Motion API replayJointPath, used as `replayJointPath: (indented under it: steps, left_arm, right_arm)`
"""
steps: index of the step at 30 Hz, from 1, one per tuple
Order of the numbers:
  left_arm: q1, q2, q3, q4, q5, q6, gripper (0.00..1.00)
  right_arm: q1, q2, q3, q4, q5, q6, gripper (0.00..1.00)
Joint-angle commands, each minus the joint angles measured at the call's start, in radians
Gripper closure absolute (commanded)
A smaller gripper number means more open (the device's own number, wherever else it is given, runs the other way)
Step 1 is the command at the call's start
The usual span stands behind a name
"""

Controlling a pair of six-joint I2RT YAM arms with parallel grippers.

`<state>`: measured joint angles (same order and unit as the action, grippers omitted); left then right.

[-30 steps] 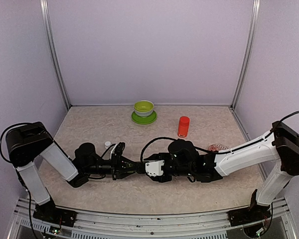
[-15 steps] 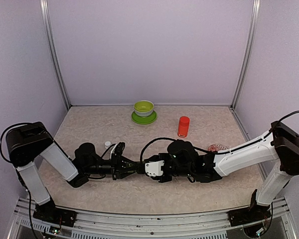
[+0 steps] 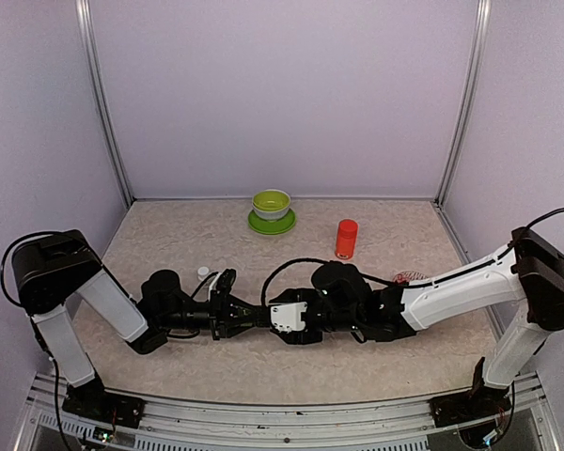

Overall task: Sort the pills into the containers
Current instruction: Open the lid of the pill container.

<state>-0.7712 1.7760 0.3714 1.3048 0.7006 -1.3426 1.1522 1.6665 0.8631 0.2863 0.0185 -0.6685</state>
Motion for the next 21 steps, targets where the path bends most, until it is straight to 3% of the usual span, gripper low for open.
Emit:
replayJointPath:
  steps: [1,9,21]
  left_arm:
    - [-0.002,-0.009,0.014,0.01,0.017,0.022,0.79]
    - [-0.003,-0.015,0.029,0.006,0.039,0.026,0.79]
    - [-0.009,-0.015,0.028,0.048,0.059,0.012,0.79]
  right_arm:
    - [-0.002,-0.013,0.012,-0.028,-0.066,0.032,0.4]
    - [-0.078,-0.056,-0.031,-0.002,-0.25,0.099,0.41]
    - [-0.122,-0.079,-0.085,0.069,-0.325,0.122,0.44]
